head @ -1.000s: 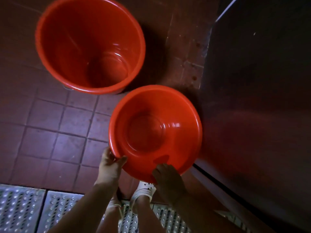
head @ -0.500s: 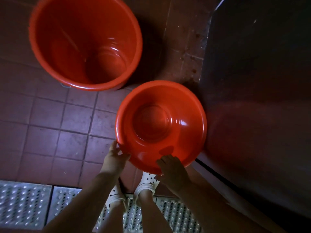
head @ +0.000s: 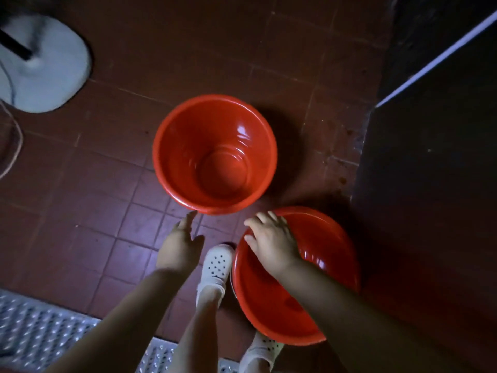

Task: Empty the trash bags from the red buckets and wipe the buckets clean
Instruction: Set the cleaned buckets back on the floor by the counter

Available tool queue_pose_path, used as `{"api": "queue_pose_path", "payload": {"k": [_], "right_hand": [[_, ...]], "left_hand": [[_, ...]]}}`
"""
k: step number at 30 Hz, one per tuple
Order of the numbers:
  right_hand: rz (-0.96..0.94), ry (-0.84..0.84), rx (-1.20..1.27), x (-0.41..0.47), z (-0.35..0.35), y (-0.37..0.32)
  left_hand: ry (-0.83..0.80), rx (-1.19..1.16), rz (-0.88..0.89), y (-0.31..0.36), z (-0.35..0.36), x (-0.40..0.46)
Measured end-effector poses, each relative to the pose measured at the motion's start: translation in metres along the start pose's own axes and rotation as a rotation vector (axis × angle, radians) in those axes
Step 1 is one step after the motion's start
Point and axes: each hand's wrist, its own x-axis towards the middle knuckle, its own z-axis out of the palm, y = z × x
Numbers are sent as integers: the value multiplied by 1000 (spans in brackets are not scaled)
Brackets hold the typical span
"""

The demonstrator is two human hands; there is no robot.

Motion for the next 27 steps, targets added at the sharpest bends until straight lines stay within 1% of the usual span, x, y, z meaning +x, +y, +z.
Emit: {"api": "queue_pose_path", "payload": {"k": [3,6,10,14,16,18,21,24,27], "right_hand": [[-33,-5,-20,59,24,-7],[-48,-93,-63,101,58,-4],[-81,-173,-252,116,80,5],[-112,-151,-264,122,76,29],[-115,-228,-191,130,70,51],[-54,-268,-171,136,58,76],[6,-278,-162,136,41,112],[74,-212,-140,124,30,143],[160,-146,-90,106,22,163]], "left_hand": [[-24,200,85,-10,0,38],[-74,345,123,-23,8,65],[-129,425,126,-30,20,76],[-222,463,152,-22,31,79],[-243,475,193,-9,36,86],[-239,499,246,9,43,95],[-252,549,352,36,56,109],[-272,588,453,60,71,119],[-270,559,551,80,86,121]]}}
